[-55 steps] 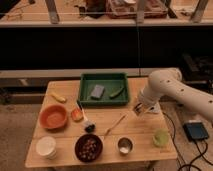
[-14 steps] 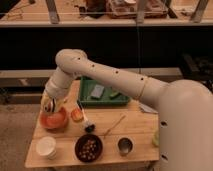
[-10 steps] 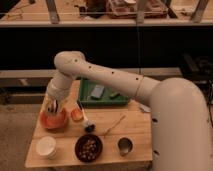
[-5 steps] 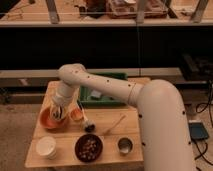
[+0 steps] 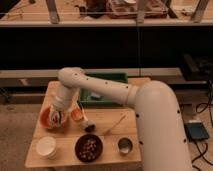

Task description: Wipe red bowl with eraser

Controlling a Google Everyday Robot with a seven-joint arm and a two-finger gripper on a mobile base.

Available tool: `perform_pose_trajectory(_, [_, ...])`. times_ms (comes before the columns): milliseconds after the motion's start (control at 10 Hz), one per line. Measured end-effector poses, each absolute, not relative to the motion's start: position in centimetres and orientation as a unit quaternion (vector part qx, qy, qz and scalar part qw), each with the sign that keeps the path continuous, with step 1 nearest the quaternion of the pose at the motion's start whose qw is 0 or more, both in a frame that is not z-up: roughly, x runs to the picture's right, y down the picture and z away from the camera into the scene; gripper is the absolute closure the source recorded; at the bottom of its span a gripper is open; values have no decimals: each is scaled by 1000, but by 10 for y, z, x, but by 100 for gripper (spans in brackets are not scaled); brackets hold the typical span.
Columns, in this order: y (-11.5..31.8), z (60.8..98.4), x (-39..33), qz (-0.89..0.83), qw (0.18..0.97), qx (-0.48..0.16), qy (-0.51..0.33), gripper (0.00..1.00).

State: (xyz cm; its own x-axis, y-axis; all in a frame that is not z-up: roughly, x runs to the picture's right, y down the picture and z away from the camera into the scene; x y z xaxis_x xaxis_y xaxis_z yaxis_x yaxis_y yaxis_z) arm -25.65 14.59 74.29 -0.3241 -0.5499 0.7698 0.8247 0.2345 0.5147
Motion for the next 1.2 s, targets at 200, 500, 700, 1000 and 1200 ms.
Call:
perform_pose_trajectory(200, [153, 744, -246, -594, 576, -130, -547, 91])
perform_pose_trajectory(500, [142, 751, -220, -581, 601, -126, -534, 91])
perform_pose_trajectory(700, [125, 756, -223, -587, 602, -121, -527, 91])
perform_pose_trajectory(1000, [105, 762, -250, -609, 584, -119, -523, 91])
perform_pose_trajectory(1200, [106, 761, -280, -625, 562, -117, -528, 91])
